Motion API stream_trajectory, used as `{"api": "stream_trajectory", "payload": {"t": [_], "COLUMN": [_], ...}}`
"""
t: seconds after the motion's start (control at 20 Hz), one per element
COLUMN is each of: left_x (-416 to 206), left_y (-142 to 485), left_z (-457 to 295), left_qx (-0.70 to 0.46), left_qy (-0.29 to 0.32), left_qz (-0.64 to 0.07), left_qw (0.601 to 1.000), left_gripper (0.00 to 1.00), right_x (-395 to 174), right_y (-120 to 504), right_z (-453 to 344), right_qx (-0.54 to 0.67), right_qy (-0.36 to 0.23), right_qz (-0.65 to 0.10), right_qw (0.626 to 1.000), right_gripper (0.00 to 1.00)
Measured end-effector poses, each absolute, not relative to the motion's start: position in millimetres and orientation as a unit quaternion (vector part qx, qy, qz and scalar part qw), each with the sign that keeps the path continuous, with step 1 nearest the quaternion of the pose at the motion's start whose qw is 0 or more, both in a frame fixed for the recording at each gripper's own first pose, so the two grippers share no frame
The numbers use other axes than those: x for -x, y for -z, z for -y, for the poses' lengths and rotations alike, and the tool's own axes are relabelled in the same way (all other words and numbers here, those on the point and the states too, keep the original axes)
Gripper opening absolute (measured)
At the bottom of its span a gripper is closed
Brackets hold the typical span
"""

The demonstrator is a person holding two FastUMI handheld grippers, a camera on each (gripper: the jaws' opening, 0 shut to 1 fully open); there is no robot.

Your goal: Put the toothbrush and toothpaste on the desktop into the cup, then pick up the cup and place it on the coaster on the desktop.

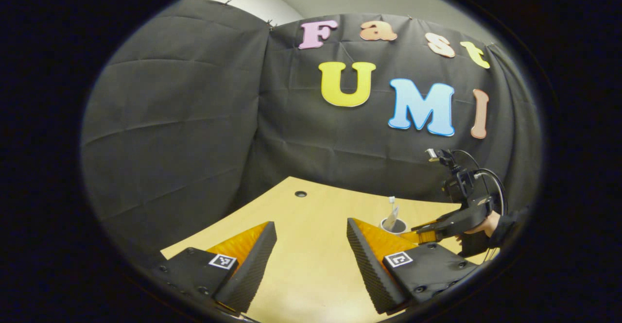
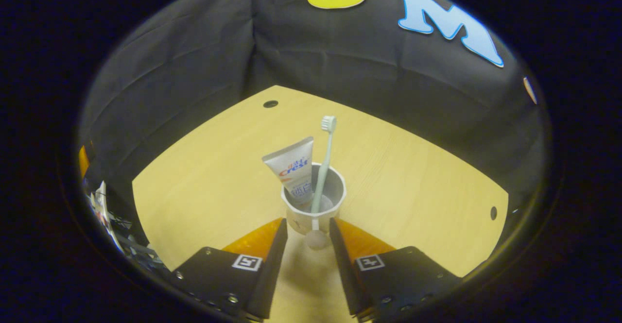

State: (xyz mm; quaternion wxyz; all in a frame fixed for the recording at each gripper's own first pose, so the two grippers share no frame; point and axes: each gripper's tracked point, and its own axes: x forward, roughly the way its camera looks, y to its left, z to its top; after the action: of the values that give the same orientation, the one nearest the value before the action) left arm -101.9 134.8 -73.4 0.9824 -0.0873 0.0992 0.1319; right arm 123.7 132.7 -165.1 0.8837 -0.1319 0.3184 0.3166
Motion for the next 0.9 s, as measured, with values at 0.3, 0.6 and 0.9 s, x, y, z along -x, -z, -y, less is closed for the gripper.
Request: {"api": "stream_trajectory", "payload": {"t": [0.3,0.6,0.9], "left_x": [59,10,-20], "left_y": [37,-2,-27], "left_z": [-95,-40,9], "left_qx": [0.076,0.071,0.069], "left_qy": [-0.063,0.009,0.066], "left_qz": [-0.070,-0.039,-0.019], "left_qw": [0.993,0.997,0.995], "left_gripper": [0.94,0.94,0.95], "right_x": [-97,-82,-66], "right_y": [101,26,-28], "right_z": [-115,-72,-26], "right_qx": [0.088,0.037,0.006], "right_qy": [-0.299,-0.223,-0.150], "right_qz": [-0.252,-0.160,-0.079], "right_qw": [0.916,0.961,0.986], "right_gripper": [0.82,0.97,0.95]}}
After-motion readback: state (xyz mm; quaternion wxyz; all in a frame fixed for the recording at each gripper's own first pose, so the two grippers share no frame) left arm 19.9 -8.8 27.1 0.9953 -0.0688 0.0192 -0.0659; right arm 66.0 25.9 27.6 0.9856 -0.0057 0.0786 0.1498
